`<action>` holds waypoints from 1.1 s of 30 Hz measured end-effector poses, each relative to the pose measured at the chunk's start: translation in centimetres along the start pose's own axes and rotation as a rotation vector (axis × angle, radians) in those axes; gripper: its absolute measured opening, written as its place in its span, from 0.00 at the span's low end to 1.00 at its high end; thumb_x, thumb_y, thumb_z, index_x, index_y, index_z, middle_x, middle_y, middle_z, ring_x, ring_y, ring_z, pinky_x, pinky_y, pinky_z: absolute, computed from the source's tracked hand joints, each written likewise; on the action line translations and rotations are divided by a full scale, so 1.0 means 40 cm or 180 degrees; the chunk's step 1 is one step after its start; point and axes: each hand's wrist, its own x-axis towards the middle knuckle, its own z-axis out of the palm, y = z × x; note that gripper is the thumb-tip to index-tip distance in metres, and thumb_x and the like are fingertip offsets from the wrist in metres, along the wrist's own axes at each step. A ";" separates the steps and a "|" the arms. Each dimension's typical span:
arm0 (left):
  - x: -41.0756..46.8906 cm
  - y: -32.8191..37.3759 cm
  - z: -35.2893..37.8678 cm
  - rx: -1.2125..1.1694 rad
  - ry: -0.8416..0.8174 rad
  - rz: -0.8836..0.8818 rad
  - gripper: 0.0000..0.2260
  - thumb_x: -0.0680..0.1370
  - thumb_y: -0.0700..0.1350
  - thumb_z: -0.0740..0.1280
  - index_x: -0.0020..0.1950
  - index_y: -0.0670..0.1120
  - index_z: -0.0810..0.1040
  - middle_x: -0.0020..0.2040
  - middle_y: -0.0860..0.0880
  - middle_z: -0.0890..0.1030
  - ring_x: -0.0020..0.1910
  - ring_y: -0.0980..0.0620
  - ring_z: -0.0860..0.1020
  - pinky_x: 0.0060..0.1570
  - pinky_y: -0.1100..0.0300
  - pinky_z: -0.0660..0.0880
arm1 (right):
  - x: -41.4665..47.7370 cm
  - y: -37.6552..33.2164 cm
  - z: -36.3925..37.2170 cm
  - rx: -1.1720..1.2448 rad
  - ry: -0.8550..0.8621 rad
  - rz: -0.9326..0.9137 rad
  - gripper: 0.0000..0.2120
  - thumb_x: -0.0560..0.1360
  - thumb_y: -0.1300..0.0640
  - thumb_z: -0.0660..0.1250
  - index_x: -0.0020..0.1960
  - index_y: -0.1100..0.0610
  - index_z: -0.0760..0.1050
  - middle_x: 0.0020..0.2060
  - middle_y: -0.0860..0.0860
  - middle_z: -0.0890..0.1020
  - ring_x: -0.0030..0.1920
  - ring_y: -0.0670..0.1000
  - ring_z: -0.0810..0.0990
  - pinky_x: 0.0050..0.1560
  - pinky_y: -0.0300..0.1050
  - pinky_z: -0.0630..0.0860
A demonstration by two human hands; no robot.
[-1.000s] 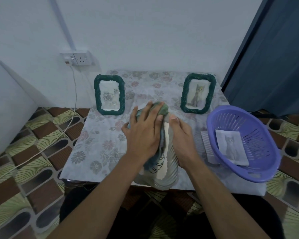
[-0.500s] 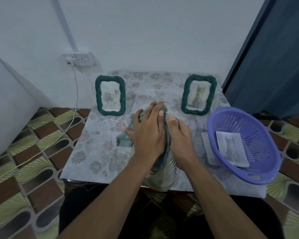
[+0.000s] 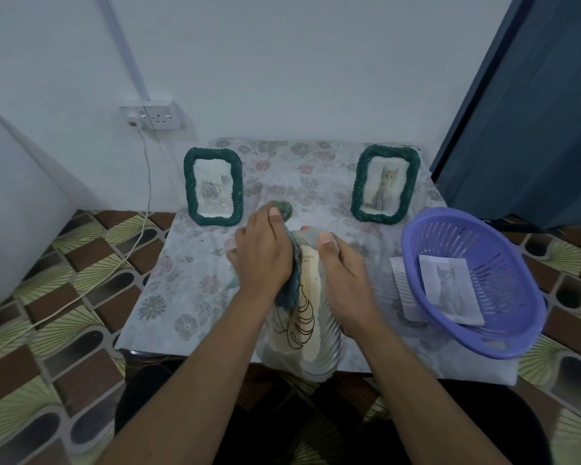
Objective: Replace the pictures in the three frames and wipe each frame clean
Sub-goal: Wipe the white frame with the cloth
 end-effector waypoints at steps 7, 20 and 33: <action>-0.092 -0.024 0.018 0.0077 -0.0613 0.1064 0.29 0.79 0.59 0.43 0.76 0.61 0.31 0.79 0.56 0.33 0.78 0.52 0.34 0.75 0.45 0.37 | 0.010 0.008 -0.004 0.0149 0.0320 0.0094 0.21 0.79 0.39 0.58 0.52 0.51 0.82 0.52 0.56 0.84 0.57 0.57 0.82 0.62 0.60 0.77; -0.010 -0.109 -0.048 -0.0407 -0.0984 0.1270 0.21 0.77 0.61 0.65 0.65 0.52 0.73 0.55 0.54 0.78 0.53 0.59 0.76 0.53 0.68 0.71 | -0.003 0.020 -0.050 0.0665 0.0125 0.0658 0.16 0.85 0.53 0.56 0.55 0.57 0.82 0.50 0.53 0.87 0.53 0.53 0.85 0.54 0.47 0.81; 0.022 -0.102 0.010 -0.0327 -0.1144 0.1078 0.23 0.75 0.70 0.60 0.50 0.51 0.73 0.44 0.52 0.75 0.45 0.51 0.76 0.44 0.55 0.73 | 0.005 0.016 -0.042 0.0578 0.0025 0.0536 0.15 0.85 0.56 0.54 0.55 0.55 0.80 0.46 0.43 0.87 0.51 0.42 0.84 0.46 0.32 0.78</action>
